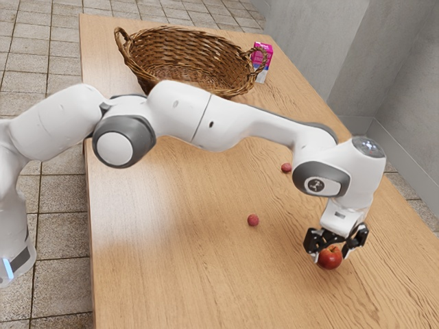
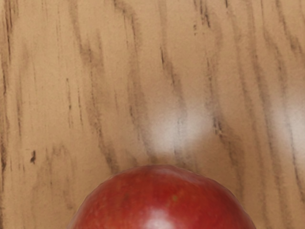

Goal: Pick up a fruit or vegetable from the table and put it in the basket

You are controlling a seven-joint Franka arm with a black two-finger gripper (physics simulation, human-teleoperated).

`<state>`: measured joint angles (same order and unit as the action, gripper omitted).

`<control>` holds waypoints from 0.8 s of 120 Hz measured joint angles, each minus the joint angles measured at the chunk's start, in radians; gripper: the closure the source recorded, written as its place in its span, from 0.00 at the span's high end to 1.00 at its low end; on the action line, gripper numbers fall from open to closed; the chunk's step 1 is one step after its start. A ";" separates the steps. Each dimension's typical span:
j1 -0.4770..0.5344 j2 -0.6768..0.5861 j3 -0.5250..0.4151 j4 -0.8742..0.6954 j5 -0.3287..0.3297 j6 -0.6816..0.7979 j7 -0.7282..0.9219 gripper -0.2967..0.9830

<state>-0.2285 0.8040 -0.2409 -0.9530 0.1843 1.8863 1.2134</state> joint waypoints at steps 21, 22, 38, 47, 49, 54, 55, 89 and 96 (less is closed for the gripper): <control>0.000 0.002 -0.003 -0.001 0.001 0.014 0.006 0.52; 0.000 0.002 -0.004 -0.001 0.001 0.015 0.006 0.51; 0.003 -0.020 -0.015 -0.003 0.002 0.032 0.019 0.49; 0.025 -0.145 -0.017 -0.059 -0.001 0.034 0.027 0.48; 0.036 -0.182 -0.018 -0.083 -0.002 0.033 0.029 0.49; 0.077 -0.270 -0.017 -0.128 -0.004 0.020 0.034 0.49; 0.086 -0.285 -0.017 -0.134 -0.005 0.017 0.035 0.49; 0.660 -0.603 0.000 -0.310 -0.091 -0.109 0.079 0.49; 0.750 -0.620 0.017 -0.333 -0.108 -0.123 0.088 0.49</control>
<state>0.5215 0.1845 -0.2240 -1.2864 0.0767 1.7631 1.3018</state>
